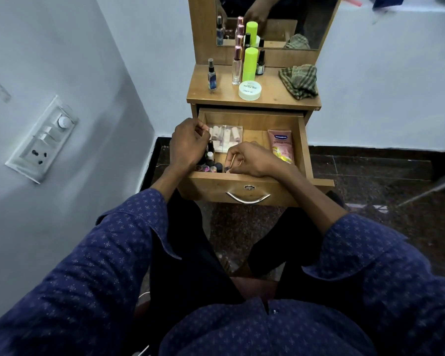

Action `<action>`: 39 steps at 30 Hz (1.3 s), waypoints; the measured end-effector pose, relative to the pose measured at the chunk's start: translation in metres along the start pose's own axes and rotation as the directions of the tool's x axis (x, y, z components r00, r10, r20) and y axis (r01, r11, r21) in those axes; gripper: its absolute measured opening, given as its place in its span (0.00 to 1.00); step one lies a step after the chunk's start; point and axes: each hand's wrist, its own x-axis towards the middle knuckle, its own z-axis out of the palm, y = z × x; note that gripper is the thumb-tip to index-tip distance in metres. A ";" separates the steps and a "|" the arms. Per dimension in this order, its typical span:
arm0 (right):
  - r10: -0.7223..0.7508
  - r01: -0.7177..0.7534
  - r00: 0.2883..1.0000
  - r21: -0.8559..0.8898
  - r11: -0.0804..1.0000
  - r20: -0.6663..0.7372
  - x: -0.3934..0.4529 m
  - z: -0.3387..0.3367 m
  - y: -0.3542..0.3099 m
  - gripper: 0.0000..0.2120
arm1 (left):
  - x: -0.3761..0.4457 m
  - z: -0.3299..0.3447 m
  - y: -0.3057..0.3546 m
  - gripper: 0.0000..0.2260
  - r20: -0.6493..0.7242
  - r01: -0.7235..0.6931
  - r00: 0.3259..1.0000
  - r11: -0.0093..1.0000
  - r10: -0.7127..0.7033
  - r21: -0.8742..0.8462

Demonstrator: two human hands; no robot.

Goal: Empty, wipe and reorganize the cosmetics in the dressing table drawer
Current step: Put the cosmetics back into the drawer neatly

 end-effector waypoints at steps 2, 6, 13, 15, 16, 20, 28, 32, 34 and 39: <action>0.011 -0.012 1.000 0.030 0.999 0.022 0.002 0.004 -0.002 0.06 | 0.001 0.000 -0.001 0.07 0.006 0.002 1.000 1.000 -0.002 0.005; 0.095 -0.096 0.995 0.126 0.987 0.013 0.007 0.010 0.001 0.07 | 0.001 0.001 -0.003 0.07 0.015 0.001 1.000 1.000 -0.001 0.019; 0.173 -0.174 0.984 0.310 0.934 0.032 0.013 0.018 0.012 0.05 | -0.002 0.000 0.001 0.06 0.045 -0.101 0.994 0.988 0.097 0.112; 0.165 -0.174 0.985 0.342 0.924 0.054 0.016 0.020 0.012 0.05 | -0.003 0.000 0.000 0.06 0.049 -0.122 0.992 0.983 0.116 0.134; 0.166 -0.178 0.984 0.357 0.917 0.065 0.016 0.021 0.013 0.04 | -0.003 0.001 -0.001 0.06 0.055 -0.132 0.991 0.981 0.125 0.144; 0.172 -0.195 0.981 0.396 0.897 0.094 0.016 0.022 0.015 0.02 | -0.002 0.005 -0.003 0.08 0.096 -0.182 0.981 0.970 0.168 0.161; 0.234 -0.283 0.956 0.353 0.892 0.175 0.024 0.026 0.017 0.07 | -0.001 0.008 -0.007 0.08 0.110 -0.222 0.973 0.953 0.203 0.205; 0.241 -0.306 0.948 0.392 0.867 0.207 0.023 0.024 0.019 0.06 | -0.002 0.008 -0.006 0.08 0.109 -0.245 0.968 0.941 0.225 0.232; 0.236 -0.306 0.946 0.362 0.880 0.224 0.025 0.021 0.020 0.05 | -0.003 0.010 -0.005 0.07 0.119 -0.266 0.963 0.922 0.242 0.282; 0.252 -0.319 0.943 0.379 0.869 0.216 0.027 -0.012 0.021 0.04 | -0.002 0.009 -0.002 0.08 0.103 -0.281 0.960 0.907 0.262 0.315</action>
